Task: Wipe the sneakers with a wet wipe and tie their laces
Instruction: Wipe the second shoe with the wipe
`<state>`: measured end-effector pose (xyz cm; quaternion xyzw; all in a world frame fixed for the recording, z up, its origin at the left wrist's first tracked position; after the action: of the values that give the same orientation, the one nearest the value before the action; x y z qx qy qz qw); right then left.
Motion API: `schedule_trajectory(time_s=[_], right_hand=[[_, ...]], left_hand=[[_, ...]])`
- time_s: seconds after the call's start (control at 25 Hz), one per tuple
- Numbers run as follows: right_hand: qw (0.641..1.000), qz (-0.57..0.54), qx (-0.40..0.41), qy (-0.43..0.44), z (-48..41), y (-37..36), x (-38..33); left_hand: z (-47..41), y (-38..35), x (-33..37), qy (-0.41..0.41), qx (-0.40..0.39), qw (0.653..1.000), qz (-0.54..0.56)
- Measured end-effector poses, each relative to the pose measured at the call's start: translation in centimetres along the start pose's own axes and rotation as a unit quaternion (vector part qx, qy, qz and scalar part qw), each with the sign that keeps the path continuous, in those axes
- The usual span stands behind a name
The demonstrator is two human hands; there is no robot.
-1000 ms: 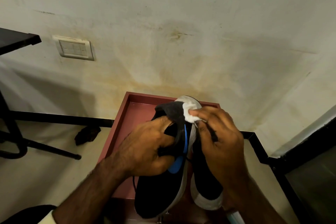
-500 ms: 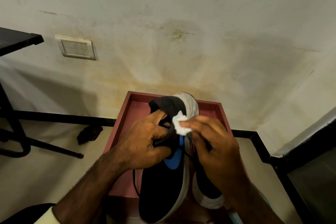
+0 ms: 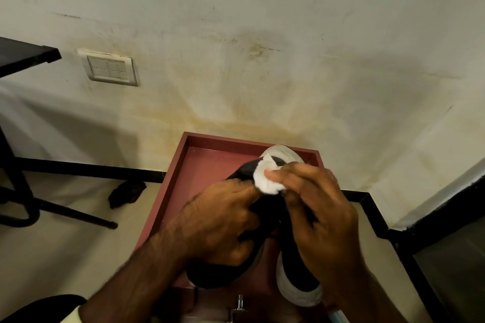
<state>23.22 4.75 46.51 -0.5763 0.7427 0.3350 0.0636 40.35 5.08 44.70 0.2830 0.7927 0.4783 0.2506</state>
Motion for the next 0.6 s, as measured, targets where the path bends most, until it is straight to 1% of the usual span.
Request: schedule_trajectory(time_s=[0.04, 0.08, 0.16, 0.2, 0.24, 0.32, 0.36, 0.4, 0.44, 0.52, 0.6], right_hand=[[1.0, 0.007, -0.016, 0.025, -0.2, 0.2, 0.0], [0.999, 0.023, -0.015, 0.024, -0.6, 0.5, 0.6], [0.998, 0.056, 0.016, -0.025, -1.3, 1.2, 1.8], [0.998, 0.054, 0.021, -0.035, -1.2, 1.1, 2.0], [0.999, 0.045, 0.013, -0.024, -0.8, 0.8, 1.6], [0.998, 0.044, -0.021, 0.027, -0.4, 0.4, 0.4], [0.997, 0.064, -0.024, 0.038, -0.6, 0.7, 0.6], [0.995, 0.096, -0.013, 0.029, -0.9, 1.3, 1.4], [0.992, 0.123, 0.007, -0.001, -1.2, 1.7, 2.4], [0.989, 0.13, 0.036, -0.062, -1.0, 1.9, 3.6], [0.993, 0.096, 0.021, -0.066, -0.3, 0.9, 3.2]], left_hand=[[-0.1, 0.2, 0.0, -0.008, 0.011, 1.0, -0.017], [-0.2, 0.3, -0.1, -0.015, 0.014, 0.999, -0.038], [-0.2, 0.2, 0.1, -0.022, 0.008, 0.997, -0.068], [-0.1, 0.1, 0.1, -0.024, 0.008, 0.997, -0.071], [-0.1, 0.1, 0.2, -0.028, 0.013, 0.997, -0.065], [-0.2, 0.3, 0.2, -0.033, 0.028, 0.998, -0.04], [-0.2, 0.2, 0.2, -0.034, 0.03, 0.998, -0.043], [-0.2, 0.1, 0.2, -0.035, 0.029, 0.998, -0.052], [-0.1, 0.0, 0.1, -0.028, 0.024, 0.998, -0.05], [0.2, 0.0, -0.4, 0.012, 0.011, 1.0, 0.004], [0.8, 0.1, -1.3, 0.084, 0.019, 0.992, 0.089]])
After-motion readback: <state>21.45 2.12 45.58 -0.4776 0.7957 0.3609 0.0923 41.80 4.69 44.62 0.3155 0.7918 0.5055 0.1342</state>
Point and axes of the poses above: each hand's wrist, its own z-axis away from the middle knuckle, its own y-axis out of the back of the hand, x = y × z, the point moved 3 cm from there along -z, towards the middle knuckle, and after that the axes turned 13 degrees about -z, right-handed, at the moved point
